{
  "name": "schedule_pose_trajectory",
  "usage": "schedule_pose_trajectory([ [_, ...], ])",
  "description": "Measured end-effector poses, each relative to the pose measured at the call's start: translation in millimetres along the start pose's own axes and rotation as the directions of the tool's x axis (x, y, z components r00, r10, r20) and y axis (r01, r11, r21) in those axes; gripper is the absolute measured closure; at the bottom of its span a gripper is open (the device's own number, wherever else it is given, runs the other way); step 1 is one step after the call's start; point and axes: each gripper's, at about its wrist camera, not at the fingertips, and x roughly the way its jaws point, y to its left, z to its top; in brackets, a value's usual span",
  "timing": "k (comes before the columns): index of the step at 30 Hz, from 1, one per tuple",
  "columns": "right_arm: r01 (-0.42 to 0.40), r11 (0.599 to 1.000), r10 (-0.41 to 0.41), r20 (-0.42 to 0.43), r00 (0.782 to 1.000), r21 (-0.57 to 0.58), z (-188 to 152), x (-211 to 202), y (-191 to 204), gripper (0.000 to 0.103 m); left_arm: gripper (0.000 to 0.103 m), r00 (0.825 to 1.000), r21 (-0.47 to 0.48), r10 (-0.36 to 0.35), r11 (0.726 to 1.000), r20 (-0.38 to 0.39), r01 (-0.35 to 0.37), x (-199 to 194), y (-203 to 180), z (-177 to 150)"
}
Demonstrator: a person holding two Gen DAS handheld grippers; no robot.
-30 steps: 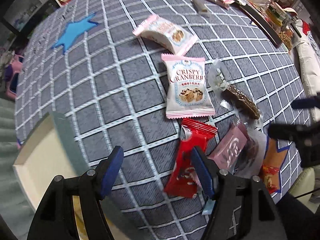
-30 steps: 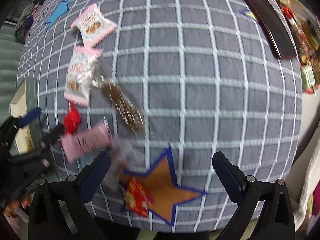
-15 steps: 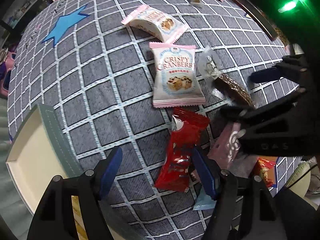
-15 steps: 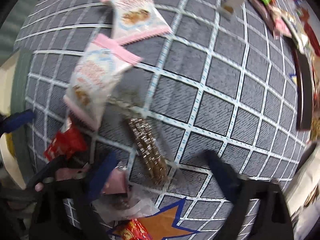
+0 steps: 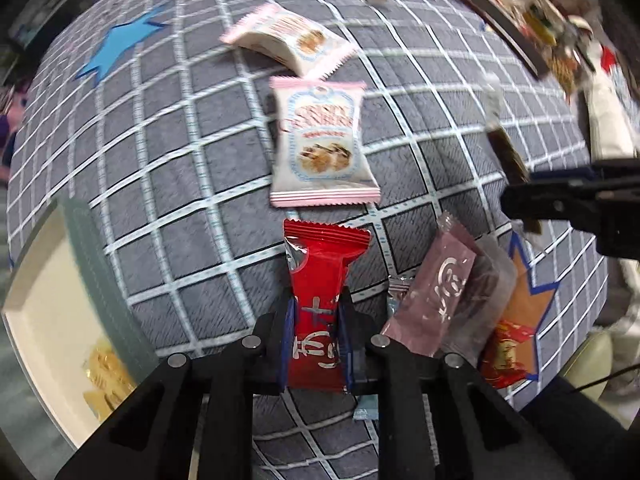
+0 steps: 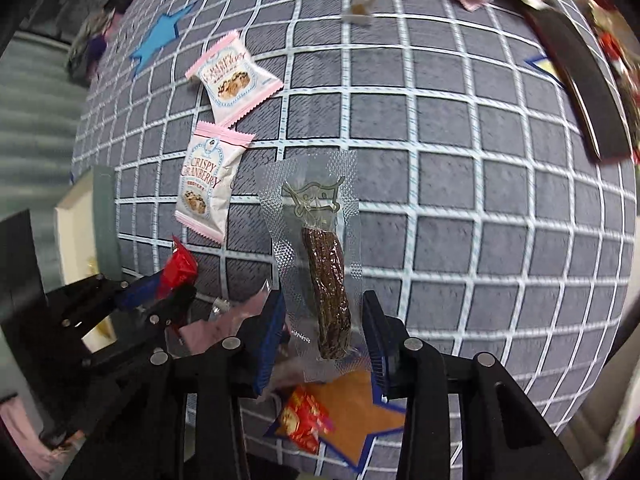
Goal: Organize snacks
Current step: 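Release the red candy and jerky stick into the cream box with both tools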
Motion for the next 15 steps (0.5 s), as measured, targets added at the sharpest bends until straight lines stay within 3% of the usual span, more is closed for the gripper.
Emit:
schedule_pose_trajectory([
  [5, -0.016, 1.0, 0.016, 0.01, 1.0, 0.006, -45.2, -15.9, -1.9, 0.062, 0.081, 0.996, -0.109, -0.013, 0.994, 0.088, 0.022, -39.6, 19.8, -22.3],
  [10, -0.026, 0.997, 0.025, -0.014, 1.0, -0.073, -80.3, -14.5, 40.2, 0.062, 0.081, 0.991, -0.241, 0.02, 0.97, 0.132, 0.012, -70.6, 55.5, -47.0],
  [15, -0.042, 0.979, 0.034, -0.046, 0.998, -0.198, -109.2, 16.2, 101.5, 0.062, 0.082, 0.989, -0.349, 0.069, 0.937, 0.131, -0.019, -89.2, 95.8, -68.5],
])
